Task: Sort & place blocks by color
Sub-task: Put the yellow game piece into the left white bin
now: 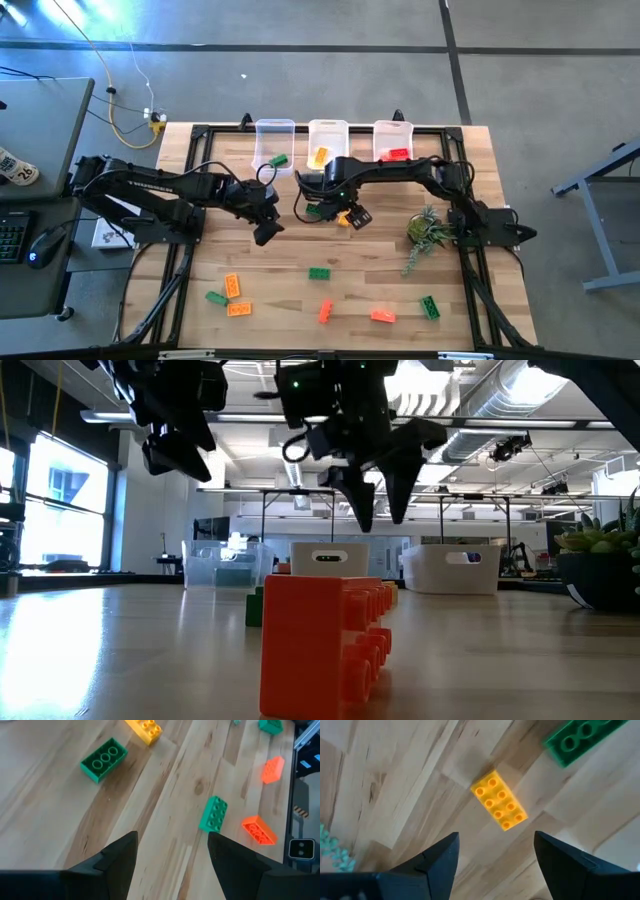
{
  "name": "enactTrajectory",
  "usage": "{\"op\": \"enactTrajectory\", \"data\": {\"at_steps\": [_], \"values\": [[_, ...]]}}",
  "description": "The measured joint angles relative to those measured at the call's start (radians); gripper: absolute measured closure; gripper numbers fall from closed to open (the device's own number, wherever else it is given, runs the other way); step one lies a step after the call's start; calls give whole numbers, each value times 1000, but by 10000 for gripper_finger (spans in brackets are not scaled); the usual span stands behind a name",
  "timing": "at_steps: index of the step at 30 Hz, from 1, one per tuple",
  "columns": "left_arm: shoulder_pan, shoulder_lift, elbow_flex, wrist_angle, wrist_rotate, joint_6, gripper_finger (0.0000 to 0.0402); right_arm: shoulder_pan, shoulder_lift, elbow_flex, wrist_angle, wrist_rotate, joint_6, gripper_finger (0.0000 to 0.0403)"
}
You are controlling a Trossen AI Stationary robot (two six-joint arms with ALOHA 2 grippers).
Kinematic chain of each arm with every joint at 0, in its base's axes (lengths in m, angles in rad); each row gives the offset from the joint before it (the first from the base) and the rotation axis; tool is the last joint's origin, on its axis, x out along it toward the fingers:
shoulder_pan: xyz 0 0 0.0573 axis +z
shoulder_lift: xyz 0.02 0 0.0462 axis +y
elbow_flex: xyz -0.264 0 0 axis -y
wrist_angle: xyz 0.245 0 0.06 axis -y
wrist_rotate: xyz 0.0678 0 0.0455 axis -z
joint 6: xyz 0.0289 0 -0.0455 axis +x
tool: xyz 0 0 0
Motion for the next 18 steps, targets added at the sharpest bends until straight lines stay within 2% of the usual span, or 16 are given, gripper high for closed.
{"op": "enactTrajectory", "data": {"at_steps": [5,10,18], "values": [[0,0,0,-4,-1,0,172,0,0,-93,28,7,0,160],[0,0,0,-4,-21,-17,172,0,1,-184,82,111,2,160],[1,0,0,-3,-29,-50,172,0,1,-228,187,125,-8,180]]}}
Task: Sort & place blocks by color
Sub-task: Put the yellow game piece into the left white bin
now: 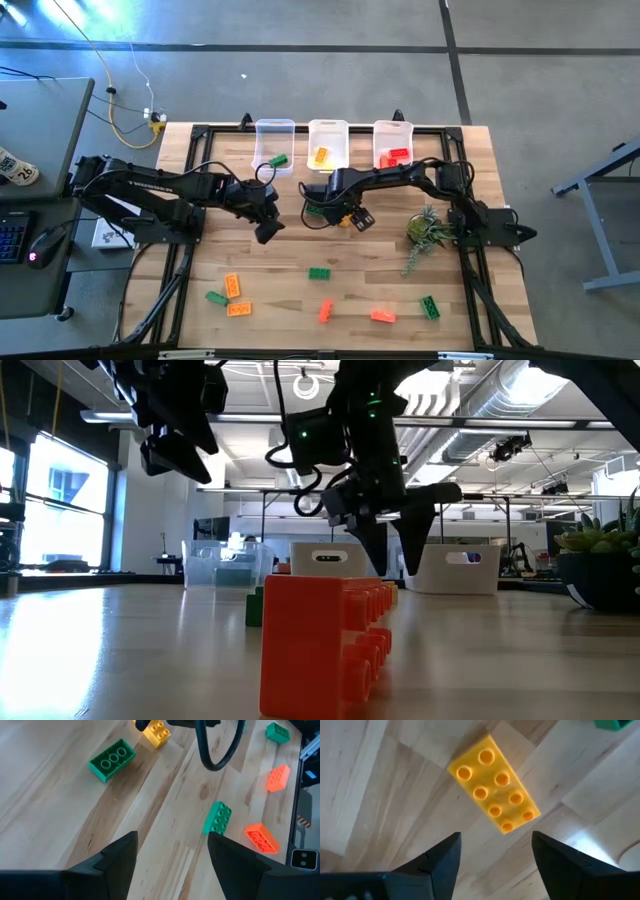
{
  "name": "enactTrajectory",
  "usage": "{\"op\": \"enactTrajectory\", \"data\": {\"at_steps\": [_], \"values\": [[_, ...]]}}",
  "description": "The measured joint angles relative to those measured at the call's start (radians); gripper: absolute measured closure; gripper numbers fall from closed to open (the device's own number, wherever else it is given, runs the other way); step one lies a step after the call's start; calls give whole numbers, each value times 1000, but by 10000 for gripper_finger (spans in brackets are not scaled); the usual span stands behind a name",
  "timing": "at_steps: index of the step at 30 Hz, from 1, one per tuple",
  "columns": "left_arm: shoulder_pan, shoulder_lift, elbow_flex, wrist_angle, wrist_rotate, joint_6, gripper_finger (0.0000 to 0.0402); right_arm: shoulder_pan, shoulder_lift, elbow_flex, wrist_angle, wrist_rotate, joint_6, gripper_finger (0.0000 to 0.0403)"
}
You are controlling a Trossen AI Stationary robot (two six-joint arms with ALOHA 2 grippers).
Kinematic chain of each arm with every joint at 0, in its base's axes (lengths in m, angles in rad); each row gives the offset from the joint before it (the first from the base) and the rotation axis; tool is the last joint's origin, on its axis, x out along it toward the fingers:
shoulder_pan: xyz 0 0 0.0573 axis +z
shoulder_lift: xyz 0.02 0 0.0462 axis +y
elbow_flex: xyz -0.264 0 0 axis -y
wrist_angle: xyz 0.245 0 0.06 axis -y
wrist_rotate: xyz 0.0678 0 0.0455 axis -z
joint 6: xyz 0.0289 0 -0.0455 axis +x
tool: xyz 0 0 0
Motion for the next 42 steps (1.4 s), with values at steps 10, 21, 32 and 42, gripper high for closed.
{"op": "enactTrajectory", "data": {"at_steps": [10,21,32,42], "values": [[0,0,0,0,-2,-33,172,0,0,-5,81,-75,-44,214],[0,0,0,0,-2,-32,172,-1,-1,-5,90,-111,-55,215],[0,0,0,0,-2,-29,172,-2,-1,-5,112,-140,-55,215],[0,0,0,0,-2,-29,172,-3,-1,-6,108,-140,-37,215]]}}
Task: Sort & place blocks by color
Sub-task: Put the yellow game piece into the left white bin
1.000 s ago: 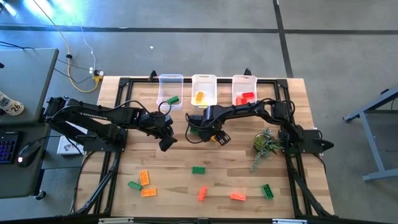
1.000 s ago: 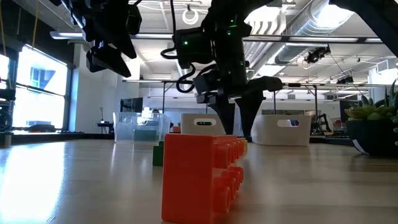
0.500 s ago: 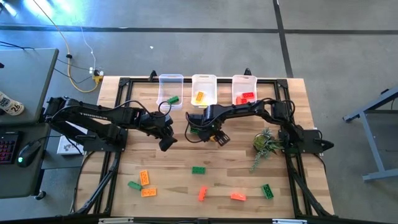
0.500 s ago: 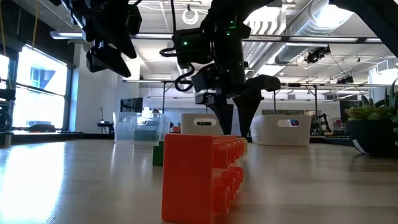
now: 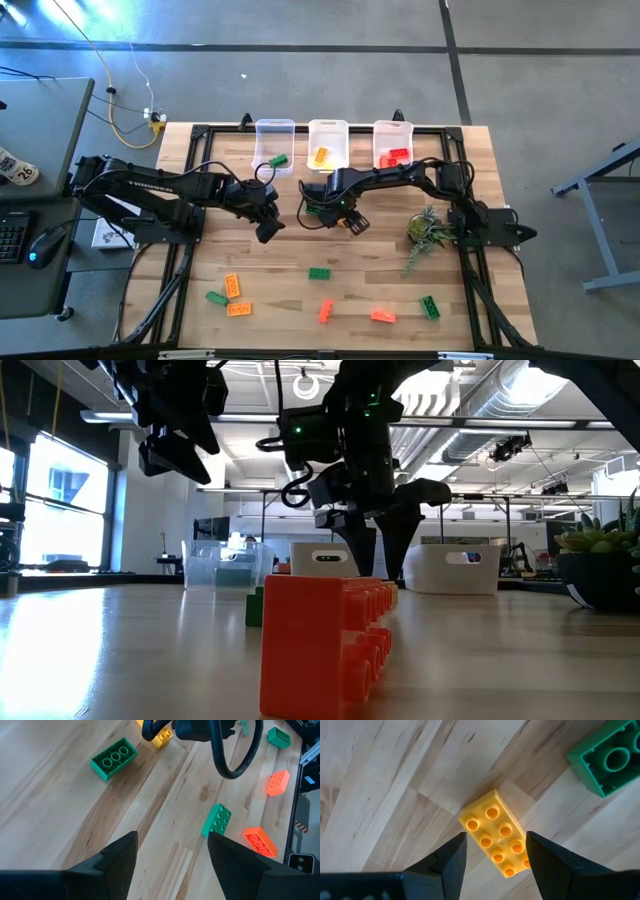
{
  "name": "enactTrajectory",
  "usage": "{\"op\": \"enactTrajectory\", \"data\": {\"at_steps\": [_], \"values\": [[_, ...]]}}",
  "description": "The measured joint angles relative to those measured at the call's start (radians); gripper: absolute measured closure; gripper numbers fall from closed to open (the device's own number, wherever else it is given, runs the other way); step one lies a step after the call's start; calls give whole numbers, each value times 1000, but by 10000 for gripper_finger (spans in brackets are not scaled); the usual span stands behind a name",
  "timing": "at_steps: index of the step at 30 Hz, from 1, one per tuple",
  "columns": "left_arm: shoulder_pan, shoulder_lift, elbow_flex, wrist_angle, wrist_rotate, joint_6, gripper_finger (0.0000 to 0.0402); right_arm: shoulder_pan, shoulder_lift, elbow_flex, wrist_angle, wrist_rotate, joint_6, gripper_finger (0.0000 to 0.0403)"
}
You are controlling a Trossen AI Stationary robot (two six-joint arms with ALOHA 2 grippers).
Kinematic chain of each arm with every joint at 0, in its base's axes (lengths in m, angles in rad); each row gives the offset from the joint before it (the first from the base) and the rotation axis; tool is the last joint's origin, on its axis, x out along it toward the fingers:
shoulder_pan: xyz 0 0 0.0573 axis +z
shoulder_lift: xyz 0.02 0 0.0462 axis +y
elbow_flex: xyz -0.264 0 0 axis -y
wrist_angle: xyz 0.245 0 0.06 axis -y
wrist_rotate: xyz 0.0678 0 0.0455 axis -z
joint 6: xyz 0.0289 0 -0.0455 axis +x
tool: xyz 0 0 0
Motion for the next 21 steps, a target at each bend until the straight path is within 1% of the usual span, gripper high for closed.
{"op": "enactTrajectory", "data": {"at_steps": [7,12,18,21], "values": [[0,0,0,0,0,0,172,-1,2,0,20,7,-1,215],[0,0,0,0,0,0,172,-6,1,0,-8,23,-5,215],[0,0,0,0,0,5,172,-6,-51,-1,-15,48,-18,215],[0,0,0,0,0,19,172,-6,-76,-1,-14,78,-10,215]]}}
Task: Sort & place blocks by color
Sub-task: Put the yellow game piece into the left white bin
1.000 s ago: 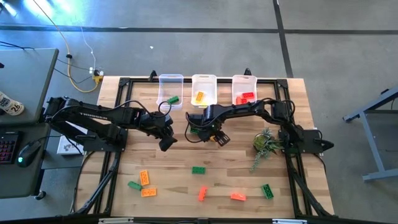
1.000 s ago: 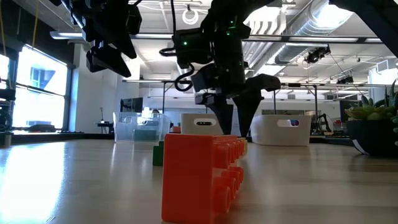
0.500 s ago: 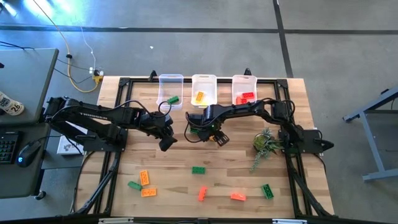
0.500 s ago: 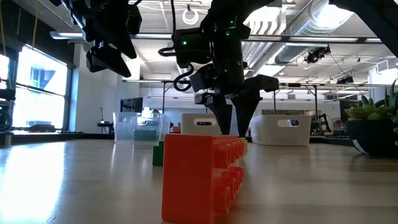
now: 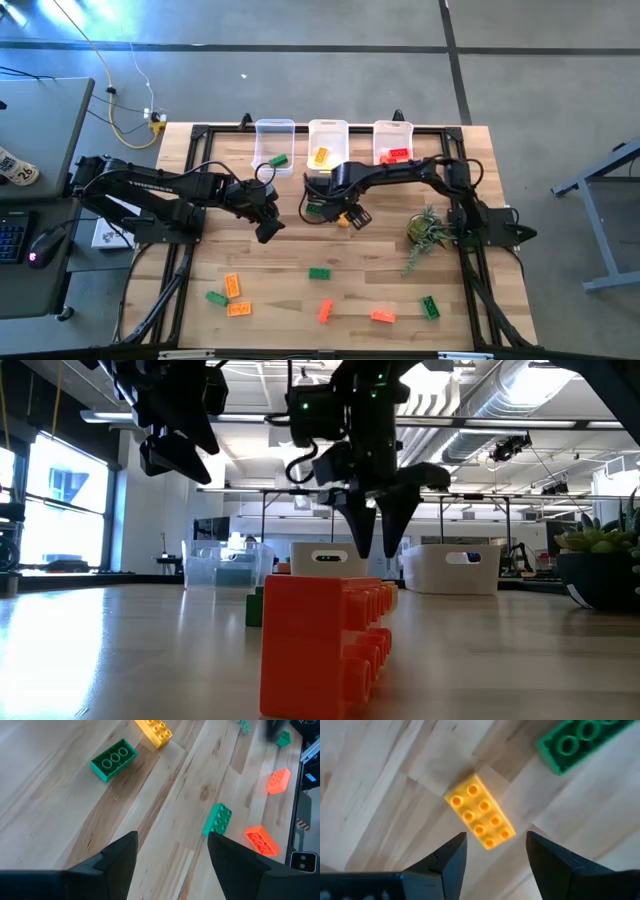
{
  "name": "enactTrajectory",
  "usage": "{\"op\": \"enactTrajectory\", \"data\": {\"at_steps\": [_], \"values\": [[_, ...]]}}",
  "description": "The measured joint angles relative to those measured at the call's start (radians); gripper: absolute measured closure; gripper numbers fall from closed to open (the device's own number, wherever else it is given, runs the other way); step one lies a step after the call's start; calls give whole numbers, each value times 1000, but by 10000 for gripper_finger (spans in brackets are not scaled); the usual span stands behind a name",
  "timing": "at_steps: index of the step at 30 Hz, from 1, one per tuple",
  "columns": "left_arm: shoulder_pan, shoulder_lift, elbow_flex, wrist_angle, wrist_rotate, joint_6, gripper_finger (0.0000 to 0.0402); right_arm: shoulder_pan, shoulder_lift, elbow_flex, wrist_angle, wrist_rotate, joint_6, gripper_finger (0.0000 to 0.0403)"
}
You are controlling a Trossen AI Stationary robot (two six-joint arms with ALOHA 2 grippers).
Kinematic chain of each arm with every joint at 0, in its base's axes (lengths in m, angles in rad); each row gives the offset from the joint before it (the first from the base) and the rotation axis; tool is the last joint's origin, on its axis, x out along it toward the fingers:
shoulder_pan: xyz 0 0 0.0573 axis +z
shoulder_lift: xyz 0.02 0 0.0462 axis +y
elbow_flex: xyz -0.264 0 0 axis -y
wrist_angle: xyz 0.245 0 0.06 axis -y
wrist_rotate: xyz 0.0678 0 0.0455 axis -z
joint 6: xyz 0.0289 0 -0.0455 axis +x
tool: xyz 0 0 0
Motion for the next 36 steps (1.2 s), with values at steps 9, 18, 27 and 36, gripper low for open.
{"op": "enactTrajectory", "data": {"at_steps": [9,18,27,36], "values": [[0,0,0,0,-44,0,172,-4,-14,1,-13,215,25,215],[0,0,0,0,-50,0,172,-3,-14,1,5,34,-15,215],[0,0,0,0,-50,1,172,35,-14,1,33,-6,-16,215],[0,0,0,0,-50,1,172,65,17,1,30,18,-65,215]]}}
